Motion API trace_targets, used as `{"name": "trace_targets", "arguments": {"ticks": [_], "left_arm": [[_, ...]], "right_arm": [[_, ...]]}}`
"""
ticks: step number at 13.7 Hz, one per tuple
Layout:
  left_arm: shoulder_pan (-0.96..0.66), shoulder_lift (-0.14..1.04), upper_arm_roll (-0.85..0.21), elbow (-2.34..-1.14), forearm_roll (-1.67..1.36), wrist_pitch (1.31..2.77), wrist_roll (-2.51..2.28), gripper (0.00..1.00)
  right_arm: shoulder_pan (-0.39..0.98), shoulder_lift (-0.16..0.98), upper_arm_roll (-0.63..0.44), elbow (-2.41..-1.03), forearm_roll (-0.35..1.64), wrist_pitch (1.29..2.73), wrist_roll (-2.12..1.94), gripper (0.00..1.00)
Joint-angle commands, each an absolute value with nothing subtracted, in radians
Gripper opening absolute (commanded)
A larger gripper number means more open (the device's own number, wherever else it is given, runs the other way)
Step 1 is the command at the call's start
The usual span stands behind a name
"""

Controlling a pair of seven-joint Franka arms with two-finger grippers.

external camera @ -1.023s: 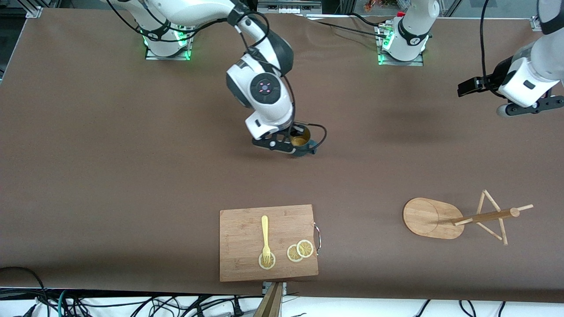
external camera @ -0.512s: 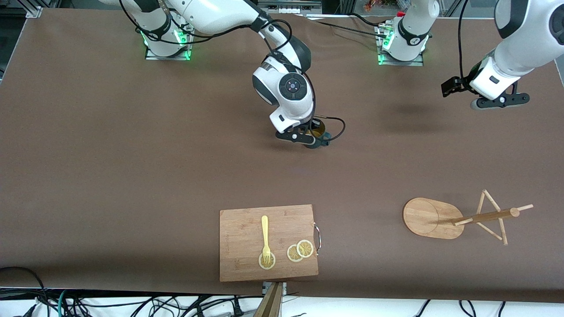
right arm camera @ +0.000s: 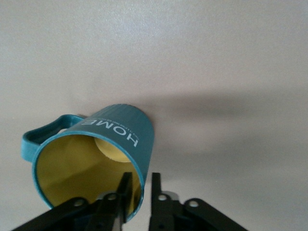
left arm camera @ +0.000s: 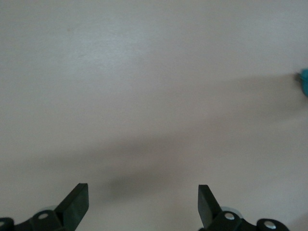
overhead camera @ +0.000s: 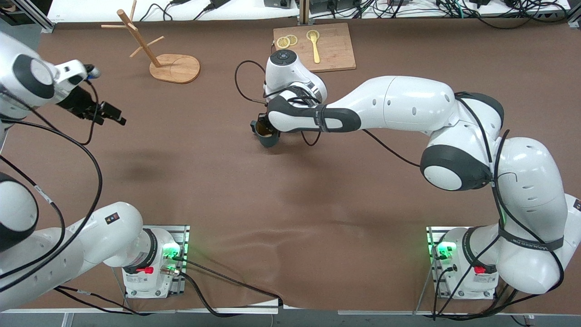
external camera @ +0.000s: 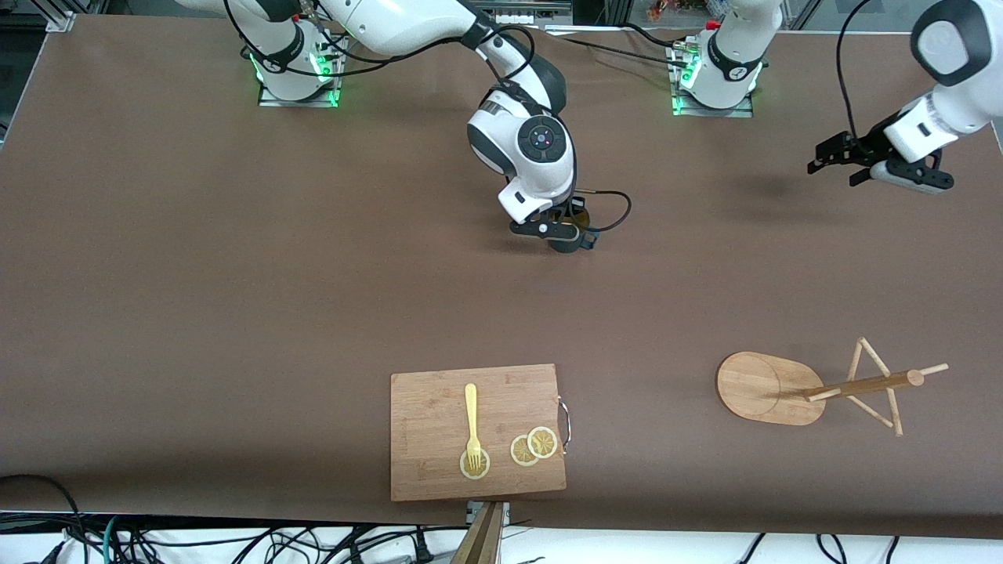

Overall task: Pass cup and hang on rack
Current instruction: 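Carry the mug toward table center while the left gripper approaches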

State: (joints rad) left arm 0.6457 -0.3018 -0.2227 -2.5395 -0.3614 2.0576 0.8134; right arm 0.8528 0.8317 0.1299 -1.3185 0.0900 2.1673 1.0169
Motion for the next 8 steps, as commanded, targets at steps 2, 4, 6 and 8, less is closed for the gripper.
{"name": "trace_targets", "arguments": {"ticks": [2,4,6,8], "left_arm": [[0.796,-0.125,-0.235,-2.536,-0.63,2.068,1.454,1.0],[0.811,-0.025,-0.235,-2.533,-0.737,2.06,1.73,1.0],[0.811,0.029,-0.235,-2.53,-0.852,1.998,1.984,1.0],[0.81,0.051,-0.238,-2.528,-0.908,1.927,2.13,1.0]], "right_arm": [[0.841,0.838,0.11,-1.206,0.1,2.093,0.991,1.0],[0.804,0.838,0.118,-1.105,0.101,1.954,0.976,1.0],[0.76,0.809,0.12,-1.057,0.101,1.826,0.921,1.0],[0.704,0.757,0.12,-1.057,0.101,1.729,0.821,1.0]]}}
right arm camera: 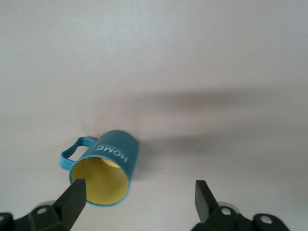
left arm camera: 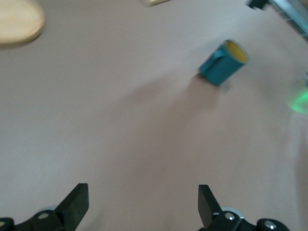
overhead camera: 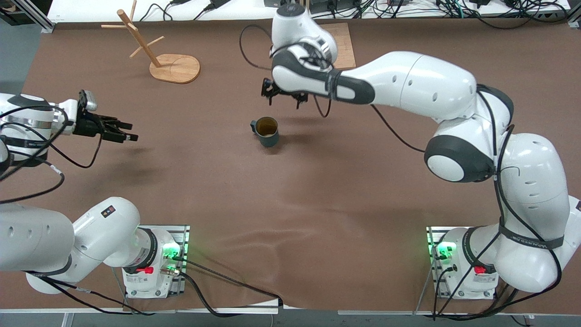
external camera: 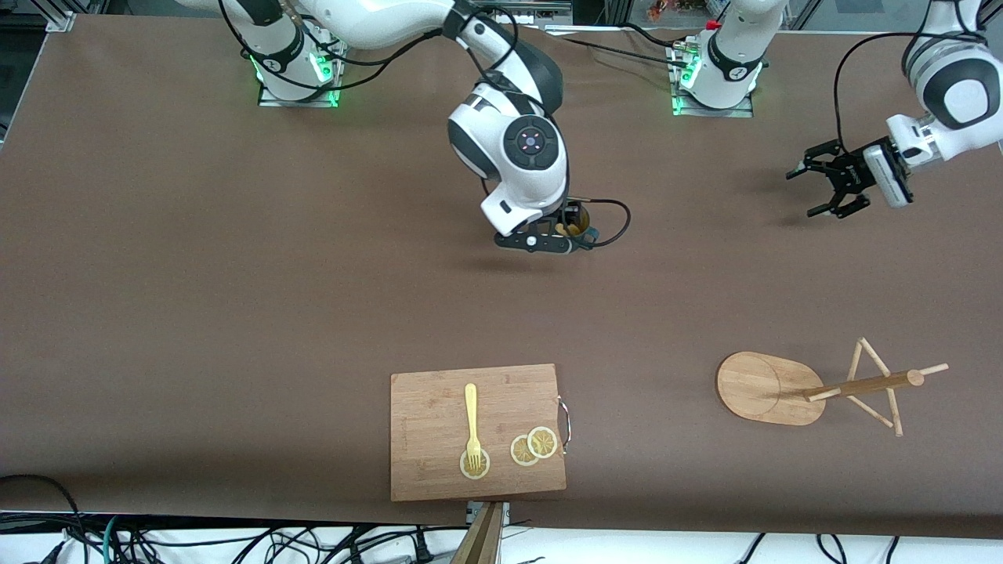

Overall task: Pass cup and hang on rack
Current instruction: 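Carry the mug toward table center while the left gripper approaches, then release the mug with the right gripper and withdraw it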

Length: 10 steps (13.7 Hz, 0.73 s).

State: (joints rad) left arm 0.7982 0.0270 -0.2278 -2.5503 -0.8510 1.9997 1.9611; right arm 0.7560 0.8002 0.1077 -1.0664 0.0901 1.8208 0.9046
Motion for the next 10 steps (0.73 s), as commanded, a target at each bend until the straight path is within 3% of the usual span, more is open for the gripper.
{"name": "trace_targets", "arguments": {"ticks": [1,4,10], "left_arm": [[0.807,0.081,-0.244,-2.523,-0.949,1.878,2.191,1.0],[0.784,0.23,-0.293,-2.522,-1.107,1.798,2.455,1.0],[0.772,0.438,-0.471,-2.513,-1.232,1.799,2.678,1.0]], "right_arm": [[0.675,0.729,0.111,-1.057,0.1,1.674,0.761,1.0],[0.533,0.649,0.112,-1.058,0.098,1.576,0.603,1.0],[0.307,0.505,0.089,-1.058,0.005,1.407,0.342,1.0]]}}
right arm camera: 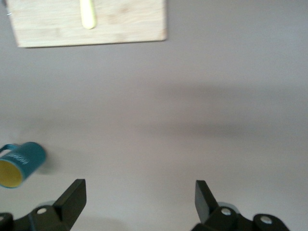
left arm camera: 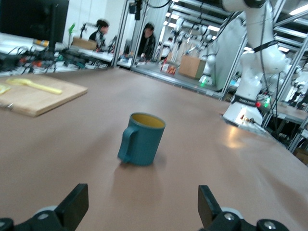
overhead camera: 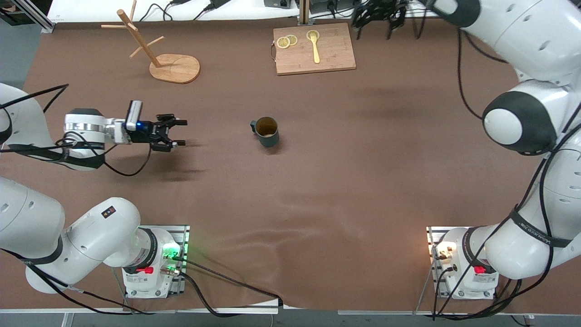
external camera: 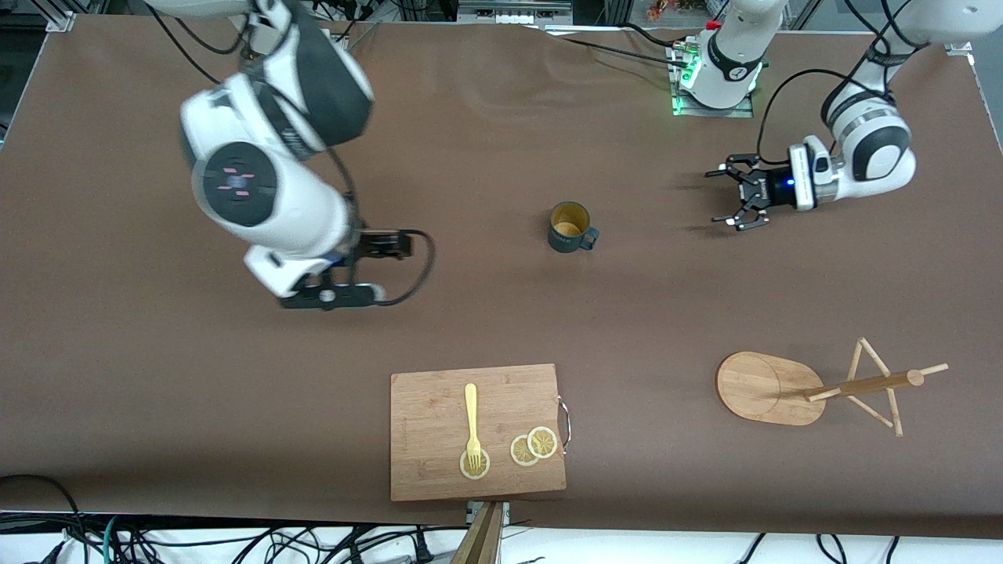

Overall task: Pass cup and hang on rack
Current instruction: 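Release the mug with the right gripper and withdraw it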

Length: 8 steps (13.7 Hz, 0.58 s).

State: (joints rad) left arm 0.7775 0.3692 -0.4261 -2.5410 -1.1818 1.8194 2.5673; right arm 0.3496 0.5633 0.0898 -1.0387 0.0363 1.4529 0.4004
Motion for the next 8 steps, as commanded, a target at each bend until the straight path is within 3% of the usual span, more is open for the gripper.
{"name": "trace_targets", "arguments": {"ticks": [1,5,8], "left_arm": [[0.746,0.449,-0.482,-2.508,-1.262,1.804,2.684,1.0],[0.591,0.541,-0.48,-2.447,-1.391,1.861,2.743,1.0],[0.509,0.604,-0.479,-2.421,-1.459,1.899,2.807,1.0]], "right_arm": [[0.278,0.48,0.068,-1.058,0.002,1.37,0.286,1.0],[0.178,0.414,-0.032,-1.058,0.0,1.289,0.057,1.0],[0.078,0.342,-0.031,-1.101,-0.001,1.292,0.035,1.0]]}}
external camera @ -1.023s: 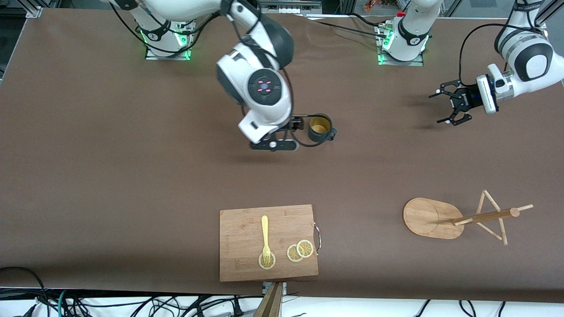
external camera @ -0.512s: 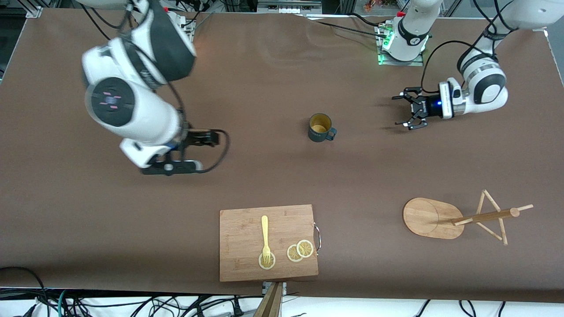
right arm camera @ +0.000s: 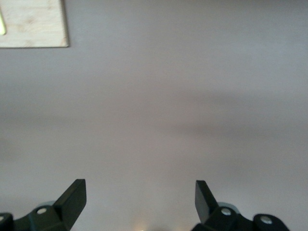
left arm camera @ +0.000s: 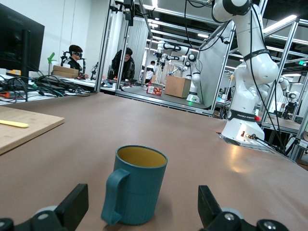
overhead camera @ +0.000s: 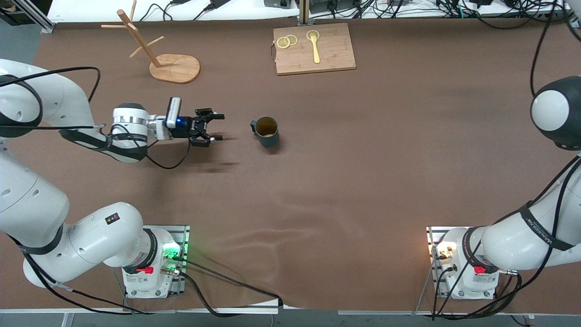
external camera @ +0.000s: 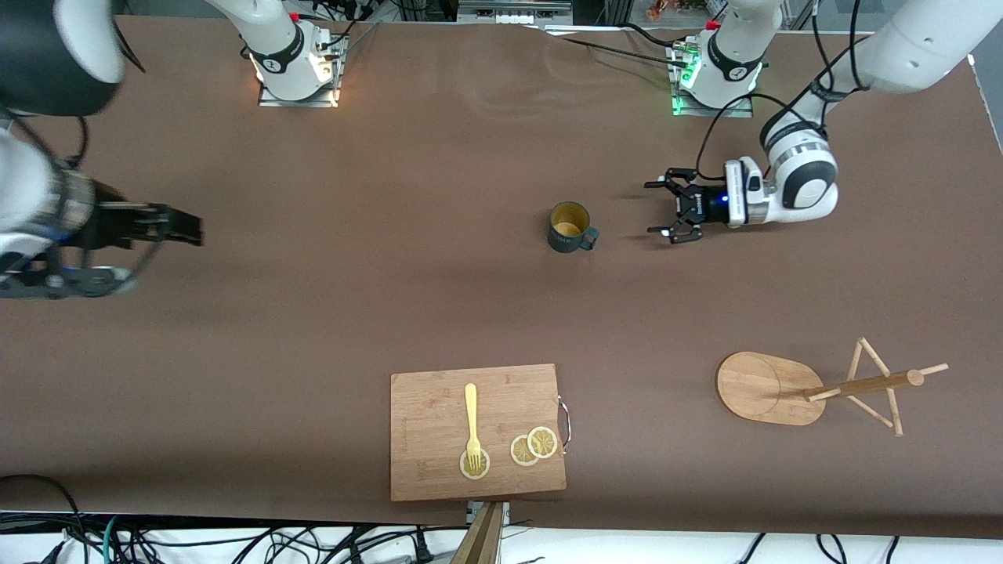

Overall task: Pass cup and hang on rack
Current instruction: 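Release the mug with the right gripper and withdraw it, then close the left gripper around the teal mug's body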

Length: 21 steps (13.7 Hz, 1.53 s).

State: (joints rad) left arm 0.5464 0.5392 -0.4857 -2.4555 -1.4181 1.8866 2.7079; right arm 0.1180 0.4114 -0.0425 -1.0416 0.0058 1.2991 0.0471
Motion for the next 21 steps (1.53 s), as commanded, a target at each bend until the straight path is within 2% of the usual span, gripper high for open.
{"name": "trace_targets", "arguments": {"ticks": [1,2,5,9,12,18,19,20,21], "left_arm": [[0.493,0.614,-0.479,-2.419,-1.472,1.911,2.815,1.0],[0.473,0.645,-0.479,-2.411,-1.492,1.919,2.838,1.0],[0.391,0.742,-0.476,-2.343,-1.558,1.921,2.907,1.0],[0.316,0.768,-0.469,-2.293,-1.629,1.957,2.905,1.0],[0.31,0.836,-0.466,-2.234,-1.631,1.959,2.908,1.0],[0.311,0.864,-0.457,-2.21,-1.631,1.96,2.916,1.0],[0.31,0.864,-0.457,-2.21,-1.632,1.962,2.951,0.98],[0.31,0.864,-0.457,-2.21,-1.634,1.974,2.989,0.83],[0.31,0.865,-0.459,-2.21,-1.635,1.982,3.003,0.81]], "right_arm": [[0.06,0.297,-0.029,-1.144,-0.002,1.29,0.034,1.0],[0.054,0.258,-0.029,-1.191,-0.014,1.29,0.028,1.0],[-0.004,0.189,-0.035,-1.212,-0.026,1.307,0.022,1.0],[-0.028,0.106,-0.034,-1.357,-0.038,1.345,-0.017,1.0],[-0.041,0.106,-0.035,-1.364,-0.028,1.344,-0.097,1.0],[-0.044,0.123,-0.037,-1.355,-0.031,1.344,-0.101,1.0],[-0.044,0.124,-0.037,-1.355,-0.031,1.345,-0.101,1.0],[-0.044,0.124,-0.037,-1.355,-0.029,1.347,-0.1,1.0],[-0.044,0.124,-0.037,-1.355,-0.029,1.347,-0.1,1.0]]}}
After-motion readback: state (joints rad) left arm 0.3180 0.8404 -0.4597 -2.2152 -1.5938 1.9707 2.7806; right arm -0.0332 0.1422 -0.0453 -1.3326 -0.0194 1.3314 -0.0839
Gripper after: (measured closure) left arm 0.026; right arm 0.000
